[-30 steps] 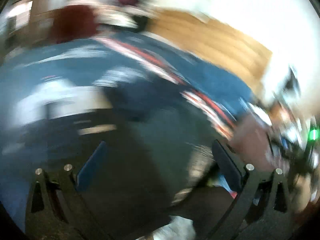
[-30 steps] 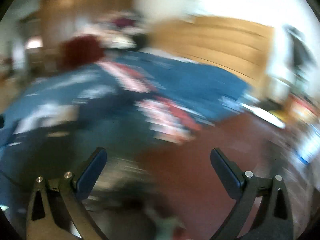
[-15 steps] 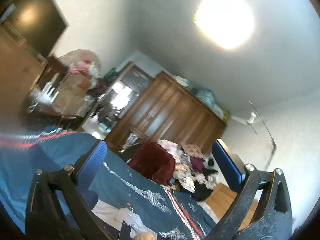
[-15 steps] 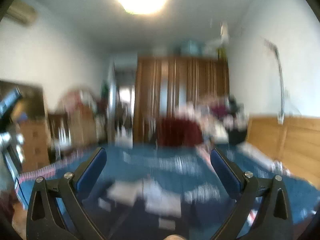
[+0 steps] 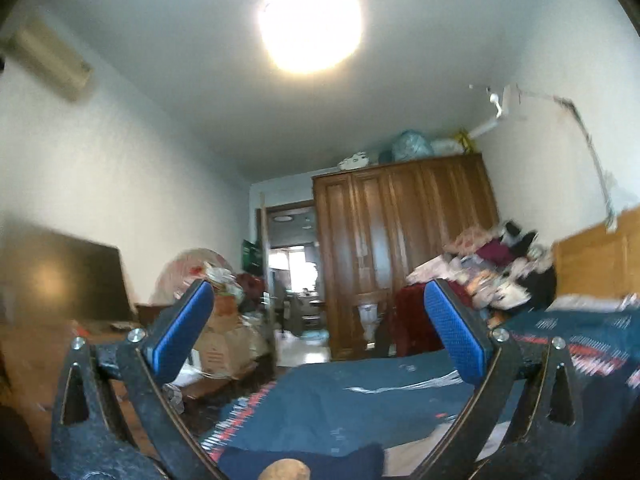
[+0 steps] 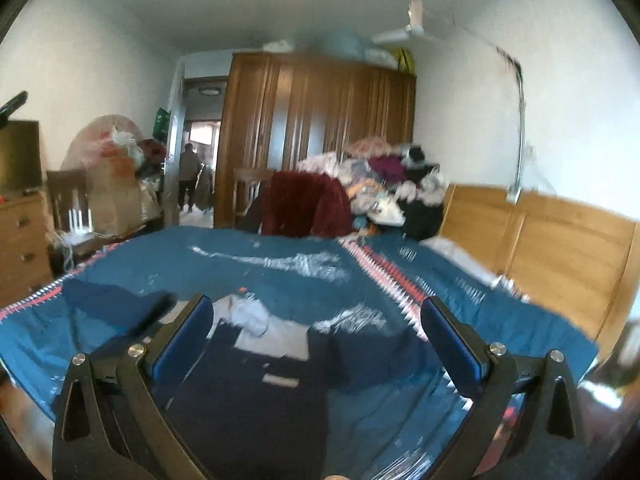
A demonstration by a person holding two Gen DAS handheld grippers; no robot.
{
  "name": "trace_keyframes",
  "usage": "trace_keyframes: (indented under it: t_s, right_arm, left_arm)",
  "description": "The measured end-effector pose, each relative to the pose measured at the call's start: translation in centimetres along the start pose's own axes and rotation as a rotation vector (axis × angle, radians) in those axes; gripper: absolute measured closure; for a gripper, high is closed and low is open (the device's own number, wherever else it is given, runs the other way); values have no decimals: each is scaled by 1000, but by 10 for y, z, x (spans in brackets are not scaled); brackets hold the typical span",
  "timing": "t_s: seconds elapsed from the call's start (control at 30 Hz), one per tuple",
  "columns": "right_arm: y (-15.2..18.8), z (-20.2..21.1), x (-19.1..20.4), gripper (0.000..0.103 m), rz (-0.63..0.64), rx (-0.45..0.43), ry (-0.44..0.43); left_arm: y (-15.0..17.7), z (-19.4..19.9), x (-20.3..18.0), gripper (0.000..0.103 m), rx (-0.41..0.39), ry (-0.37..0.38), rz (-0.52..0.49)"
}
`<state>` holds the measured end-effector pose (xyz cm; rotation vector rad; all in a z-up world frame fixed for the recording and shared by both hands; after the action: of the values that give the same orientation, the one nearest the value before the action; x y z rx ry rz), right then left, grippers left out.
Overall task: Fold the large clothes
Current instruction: 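Turn both tools from the desk toward the navy jacket on the bed, then lower both tools over the navy jacket toward its sleeves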
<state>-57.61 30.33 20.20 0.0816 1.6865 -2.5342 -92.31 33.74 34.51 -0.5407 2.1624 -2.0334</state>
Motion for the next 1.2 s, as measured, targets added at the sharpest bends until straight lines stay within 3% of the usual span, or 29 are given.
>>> trace_keyframes:
  t_s: [0.07,0.13,0.2,0.3,0.4,0.53,0.7,0.87,1.0,1.2]
  right_arm:
    - [6,-9,-2,0,-16,28,-6]
    - [17,-33,-10,0,-70,110,4]
    - [34,-52,0,0,-90,218,-38]
    - [57,-67,14,0,-120,304,-74]
    - [71,-75,26,0,-100,347,-82]
    - [74,-84,25,0,-69,322,-91]
    - [65,-111,-13,0,-103,245,-158]
    - [81,-133,-8,0,-95,193,-245]
    - [151,-163,35,0,24,157,-246]
    - [245,-168,92,0,164,167,-247]
  left_arm:
    - [2,7,0,0,19,-13,-36]
    - [15,10,-5,0,85,11,-40]
    - [39,8,-18,0,222,91,13]
    - [82,15,-54,0,381,207,71]
    - [111,26,-90,0,465,269,0]
    - [148,25,-116,0,626,377,35]
    - [119,35,-116,0,628,561,238]
    - [106,46,-125,0,633,699,352]
    - [103,46,-126,0,663,718,407]
    - [64,48,-105,0,558,650,317]
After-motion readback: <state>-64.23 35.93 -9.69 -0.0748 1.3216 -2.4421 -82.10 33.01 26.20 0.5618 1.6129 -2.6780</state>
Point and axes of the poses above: each gripper's, at about its wrist camera, not at the fingertips, and z roughly against the way its jaws point, x to its left, y to its underside, the point moved 8 cm from there along -z, roughly the way its jaws point, and after that the axes turned 10 degrees about x, right-handed, at the moved point
